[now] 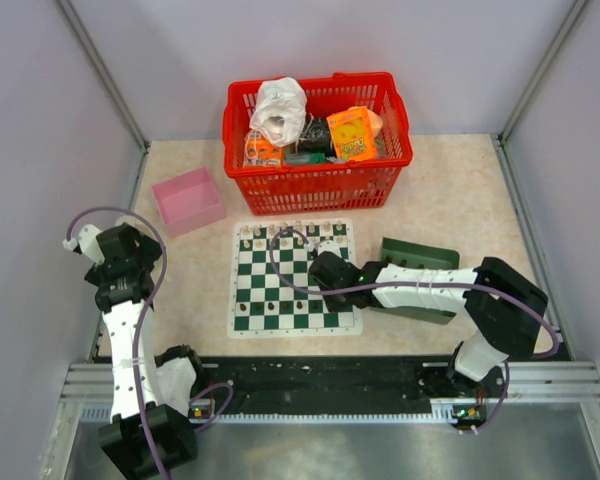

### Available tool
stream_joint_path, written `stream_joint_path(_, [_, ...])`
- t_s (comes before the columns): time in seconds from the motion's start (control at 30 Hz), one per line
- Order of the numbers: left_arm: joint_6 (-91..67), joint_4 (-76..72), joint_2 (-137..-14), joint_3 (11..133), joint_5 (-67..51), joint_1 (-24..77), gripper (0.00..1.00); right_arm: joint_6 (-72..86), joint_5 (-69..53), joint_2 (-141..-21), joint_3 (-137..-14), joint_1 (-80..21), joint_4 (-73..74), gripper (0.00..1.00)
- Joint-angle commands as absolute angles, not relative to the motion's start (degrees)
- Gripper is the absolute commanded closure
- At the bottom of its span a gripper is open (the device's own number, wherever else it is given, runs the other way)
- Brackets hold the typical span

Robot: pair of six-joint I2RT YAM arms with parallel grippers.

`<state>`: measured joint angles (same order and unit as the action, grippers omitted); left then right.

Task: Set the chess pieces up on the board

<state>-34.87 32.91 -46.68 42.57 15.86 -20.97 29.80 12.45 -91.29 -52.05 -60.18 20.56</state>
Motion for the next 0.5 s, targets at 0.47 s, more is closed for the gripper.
stream_joint_path(0.47, [-35.16,29.79,-46.93,42.89,15.56,-21.36,0.01,28.22,12.04,-85.79,-53.61,-60.82,19.77,0.55])
